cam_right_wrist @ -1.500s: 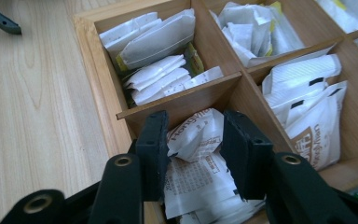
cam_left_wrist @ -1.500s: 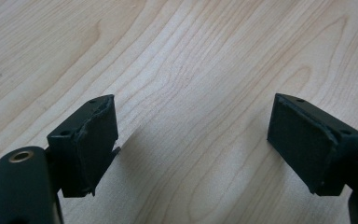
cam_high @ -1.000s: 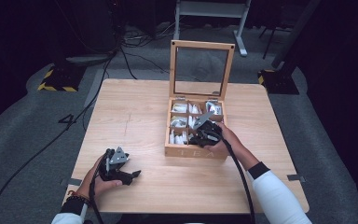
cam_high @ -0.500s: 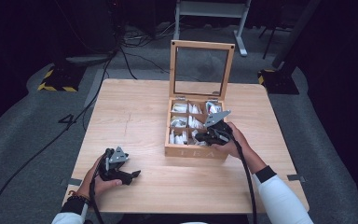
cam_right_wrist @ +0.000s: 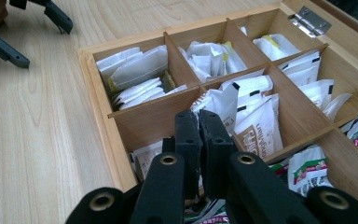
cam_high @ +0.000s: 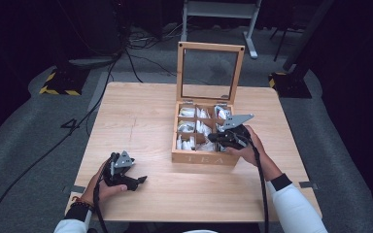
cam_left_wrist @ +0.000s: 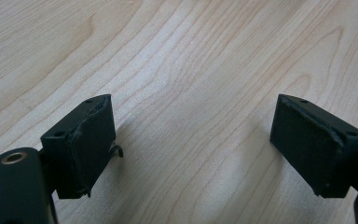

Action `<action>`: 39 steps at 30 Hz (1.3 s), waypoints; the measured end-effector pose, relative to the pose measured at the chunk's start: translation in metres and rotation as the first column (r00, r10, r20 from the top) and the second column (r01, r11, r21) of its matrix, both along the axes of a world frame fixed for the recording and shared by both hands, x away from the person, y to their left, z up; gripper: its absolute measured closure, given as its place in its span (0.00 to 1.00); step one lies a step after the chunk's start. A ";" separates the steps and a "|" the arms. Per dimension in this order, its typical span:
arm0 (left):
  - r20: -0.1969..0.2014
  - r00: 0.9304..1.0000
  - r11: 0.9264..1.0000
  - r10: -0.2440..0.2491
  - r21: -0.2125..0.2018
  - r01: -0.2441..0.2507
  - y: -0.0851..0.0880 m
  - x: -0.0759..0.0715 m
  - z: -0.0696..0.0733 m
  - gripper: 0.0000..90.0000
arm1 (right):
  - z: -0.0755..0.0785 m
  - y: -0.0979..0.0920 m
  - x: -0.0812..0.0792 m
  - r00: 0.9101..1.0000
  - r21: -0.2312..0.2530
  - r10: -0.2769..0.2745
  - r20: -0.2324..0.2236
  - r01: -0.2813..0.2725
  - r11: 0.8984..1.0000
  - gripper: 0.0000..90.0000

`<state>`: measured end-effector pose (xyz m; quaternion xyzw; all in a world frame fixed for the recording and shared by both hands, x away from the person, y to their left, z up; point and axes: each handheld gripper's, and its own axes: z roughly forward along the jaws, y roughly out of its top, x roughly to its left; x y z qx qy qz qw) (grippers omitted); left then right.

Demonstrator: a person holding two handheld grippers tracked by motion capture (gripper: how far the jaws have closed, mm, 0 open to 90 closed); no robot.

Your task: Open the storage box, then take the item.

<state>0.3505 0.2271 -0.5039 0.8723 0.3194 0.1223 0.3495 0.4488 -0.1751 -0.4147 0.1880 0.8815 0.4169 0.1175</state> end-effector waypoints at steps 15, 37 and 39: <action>-0.003 1.000 1.000 0.001 -0.003 -0.001 0.000 0.000 0.000 0.16 | 0.024 -0.017 -0.010 0.999 0.099 0.001 0.049 -0.006 0.995 0.97; -0.005 1.000 1.000 0.001 -0.003 -0.001 0.000 0.000 0.000 0.16 | 0.047 -0.038 -0.049 0.993 0.175 0.055 0.102 -0.073 0.982 0.97; -0.005 1.000 1.000 0.000 -0.003 0.000 0.000 0.000 0.000 0.16 | 0.048 -0.037 -0.053 0.993 0.176 0.062 0.104 -0.079 0.981 0.97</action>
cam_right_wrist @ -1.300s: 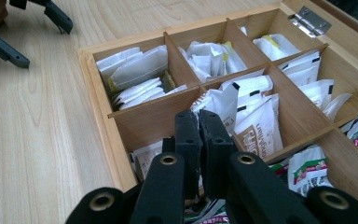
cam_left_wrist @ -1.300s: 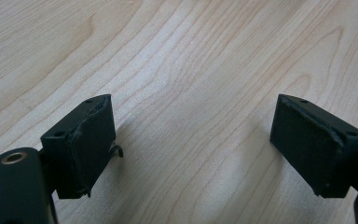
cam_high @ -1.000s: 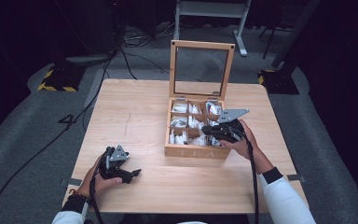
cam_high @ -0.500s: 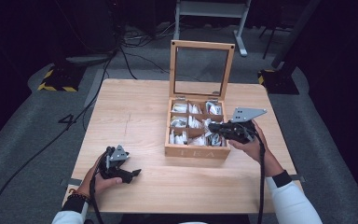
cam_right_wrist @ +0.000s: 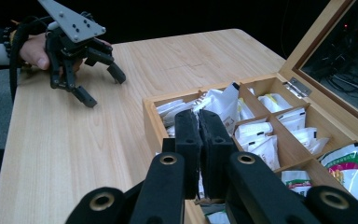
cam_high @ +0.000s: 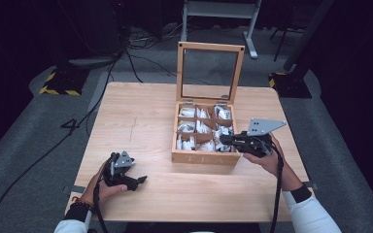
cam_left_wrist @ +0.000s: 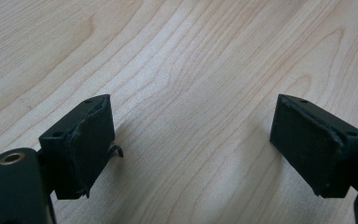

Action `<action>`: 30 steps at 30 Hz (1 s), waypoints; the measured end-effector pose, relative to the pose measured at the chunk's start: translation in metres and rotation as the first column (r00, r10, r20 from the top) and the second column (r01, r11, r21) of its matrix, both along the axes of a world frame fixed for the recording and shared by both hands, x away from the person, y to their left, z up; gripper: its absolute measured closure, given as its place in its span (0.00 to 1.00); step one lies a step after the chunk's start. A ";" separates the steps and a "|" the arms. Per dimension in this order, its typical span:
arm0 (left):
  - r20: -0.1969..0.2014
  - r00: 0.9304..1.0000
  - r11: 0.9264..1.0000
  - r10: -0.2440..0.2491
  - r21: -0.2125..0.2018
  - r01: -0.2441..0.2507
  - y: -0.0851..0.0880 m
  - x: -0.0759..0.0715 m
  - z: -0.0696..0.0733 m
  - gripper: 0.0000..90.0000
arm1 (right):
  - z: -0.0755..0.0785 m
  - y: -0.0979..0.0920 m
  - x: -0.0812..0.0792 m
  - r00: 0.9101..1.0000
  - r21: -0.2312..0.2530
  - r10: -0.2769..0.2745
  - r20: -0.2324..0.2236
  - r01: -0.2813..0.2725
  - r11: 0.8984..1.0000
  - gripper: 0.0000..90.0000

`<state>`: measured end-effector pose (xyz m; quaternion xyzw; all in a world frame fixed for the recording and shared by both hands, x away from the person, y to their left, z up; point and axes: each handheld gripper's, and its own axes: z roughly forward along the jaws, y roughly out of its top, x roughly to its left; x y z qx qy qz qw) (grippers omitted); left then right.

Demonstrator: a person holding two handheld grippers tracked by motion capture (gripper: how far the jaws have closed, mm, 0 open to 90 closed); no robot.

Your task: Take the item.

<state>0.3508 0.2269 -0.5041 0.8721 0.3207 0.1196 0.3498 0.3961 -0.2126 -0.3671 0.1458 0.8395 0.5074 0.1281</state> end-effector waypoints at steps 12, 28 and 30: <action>-0.001 1.000 1.000 -0.001 0.000 0.001 0.000 0.000 0.000 0.16 | -0.013 0.002 -0.015 0.999 -0.035 0.038 -0.008 -0.039 0.999 0.97; -0.001 1.000 1.000 0.000 0.000 0.000 0.000 0.000 0.000 0.16 | -0.047 0.024 -0.030 0.992 -0.133 0.106 -0.065 -0.114 0.984 0.97; 0.000 1.000 1.000 0.001 0.000 -0.001 0.000 0.000 0.000 0.16 | -0.053 0.028 -0.031 0.991 -0.148 0.114 -0.072 -0.123 0.981 0.97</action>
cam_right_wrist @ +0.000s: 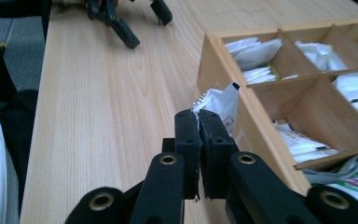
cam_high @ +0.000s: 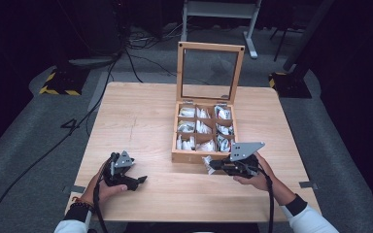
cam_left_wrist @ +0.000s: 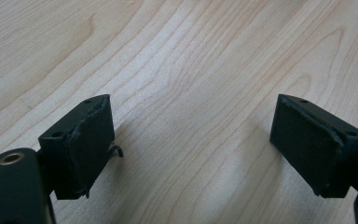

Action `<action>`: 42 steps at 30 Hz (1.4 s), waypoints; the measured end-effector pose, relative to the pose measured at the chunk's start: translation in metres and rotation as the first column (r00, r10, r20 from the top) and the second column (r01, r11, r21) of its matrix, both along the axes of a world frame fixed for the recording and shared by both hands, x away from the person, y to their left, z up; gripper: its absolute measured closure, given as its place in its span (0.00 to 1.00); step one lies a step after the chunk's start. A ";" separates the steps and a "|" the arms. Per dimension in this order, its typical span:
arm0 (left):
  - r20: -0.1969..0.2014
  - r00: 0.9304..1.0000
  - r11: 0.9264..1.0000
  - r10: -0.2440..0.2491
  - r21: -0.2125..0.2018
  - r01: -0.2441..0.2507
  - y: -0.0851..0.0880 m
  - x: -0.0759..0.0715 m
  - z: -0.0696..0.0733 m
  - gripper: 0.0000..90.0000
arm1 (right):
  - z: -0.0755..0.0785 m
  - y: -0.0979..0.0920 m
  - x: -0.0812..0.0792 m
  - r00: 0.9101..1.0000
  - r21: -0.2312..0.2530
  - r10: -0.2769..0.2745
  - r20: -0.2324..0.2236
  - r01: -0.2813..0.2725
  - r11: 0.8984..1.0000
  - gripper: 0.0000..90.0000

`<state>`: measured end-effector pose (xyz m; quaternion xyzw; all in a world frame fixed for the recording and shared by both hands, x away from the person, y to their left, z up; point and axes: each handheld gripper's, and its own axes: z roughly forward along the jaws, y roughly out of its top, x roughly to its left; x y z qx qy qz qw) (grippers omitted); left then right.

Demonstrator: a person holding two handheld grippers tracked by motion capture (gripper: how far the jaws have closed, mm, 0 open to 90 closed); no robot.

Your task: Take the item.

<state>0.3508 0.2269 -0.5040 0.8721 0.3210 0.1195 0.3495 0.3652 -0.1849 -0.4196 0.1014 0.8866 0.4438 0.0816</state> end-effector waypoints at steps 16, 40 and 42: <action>0.000 1.000 1.000 0.000 0.000 0.000 0.000 0.000 0.000 0.16 | -0.033 0.014 -0.004 0.997 -0.092 0.034 -0.069 -0.040 0.995 0.97; -0.001 1.000 1.000 0.000 -0.001 0.000 0.000 0.000 0.000 0.16 | -0.057 0.024 -0.010 0.985 -0.161 0.100 -0.141 -0.122 0.979 0.86; 0.001 1.000 1.000 0.000 0.000 0.000 0.000 0.000 0.000 0.16 | -0.056 0.023 -0.010 0.988 -0.174 0.095 -0.122 -0.116 0.978 0.82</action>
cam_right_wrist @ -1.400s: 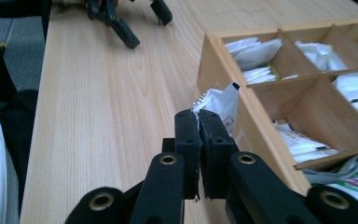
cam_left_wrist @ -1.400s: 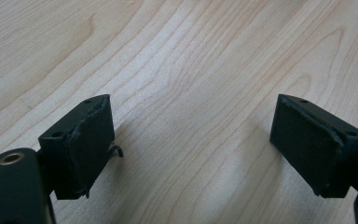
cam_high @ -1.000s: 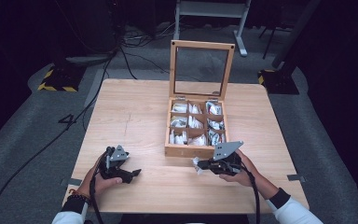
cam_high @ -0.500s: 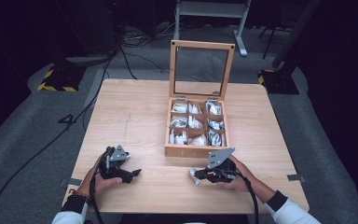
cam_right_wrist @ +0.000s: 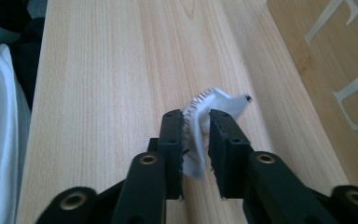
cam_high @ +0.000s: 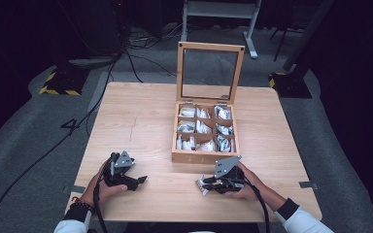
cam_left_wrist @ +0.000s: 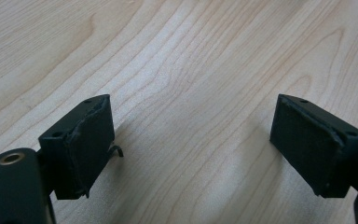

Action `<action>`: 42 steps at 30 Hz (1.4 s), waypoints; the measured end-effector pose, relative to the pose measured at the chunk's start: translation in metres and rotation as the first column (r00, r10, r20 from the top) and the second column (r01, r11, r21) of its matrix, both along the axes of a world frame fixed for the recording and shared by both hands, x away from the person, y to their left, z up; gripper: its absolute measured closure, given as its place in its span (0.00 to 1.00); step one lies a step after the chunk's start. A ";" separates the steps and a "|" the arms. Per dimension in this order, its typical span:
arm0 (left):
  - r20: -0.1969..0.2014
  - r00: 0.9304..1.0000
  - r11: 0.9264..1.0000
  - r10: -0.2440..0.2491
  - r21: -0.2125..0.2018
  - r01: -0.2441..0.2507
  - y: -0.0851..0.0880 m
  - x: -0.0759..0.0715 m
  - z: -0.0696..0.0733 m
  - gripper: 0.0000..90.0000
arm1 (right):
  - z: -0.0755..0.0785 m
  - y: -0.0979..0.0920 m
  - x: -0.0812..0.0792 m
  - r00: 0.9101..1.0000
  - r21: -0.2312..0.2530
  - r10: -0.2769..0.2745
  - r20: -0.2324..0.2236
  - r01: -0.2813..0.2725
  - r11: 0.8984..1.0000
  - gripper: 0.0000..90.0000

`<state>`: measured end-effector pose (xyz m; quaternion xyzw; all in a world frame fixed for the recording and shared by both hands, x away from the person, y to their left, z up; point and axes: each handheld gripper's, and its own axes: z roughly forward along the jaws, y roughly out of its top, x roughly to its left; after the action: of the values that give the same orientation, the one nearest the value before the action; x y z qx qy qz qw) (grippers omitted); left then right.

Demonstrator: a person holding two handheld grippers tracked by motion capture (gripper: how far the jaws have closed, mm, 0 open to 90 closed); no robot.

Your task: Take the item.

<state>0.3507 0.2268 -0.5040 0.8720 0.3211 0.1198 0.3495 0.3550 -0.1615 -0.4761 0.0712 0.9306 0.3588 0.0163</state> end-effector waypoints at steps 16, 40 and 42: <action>0.001 1.000 1.000 0.010 0.000 -0.010 -0.001 -0.001 0.000 0.16 | 0.030 -0.037 0.004 0.992 0.143 -0.108 0.069 0.097 0.985 0.55; -0.046 0.999 1.000 0.022 0.011 -0.022 -0.018 0.015 0.011 0.21 | 0.068 -0.106 0.041 0.882 0.235 -0.440 0.169 0.397 0.887 0.29; -0.048 0.999 1.000 0.011 -0.021 -0.012 -0.017 0.021 0.016 0.21 | 0.069 -0.110 0.045 0.872 0.235 -0.461 0.164 0.419 0.877 0.29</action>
<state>0.3719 0.2094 -0.4877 0.8690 0.3356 0.0976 0.3502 0.3998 -0.2712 -0.4073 0.2440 0.8433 0.4389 0.1912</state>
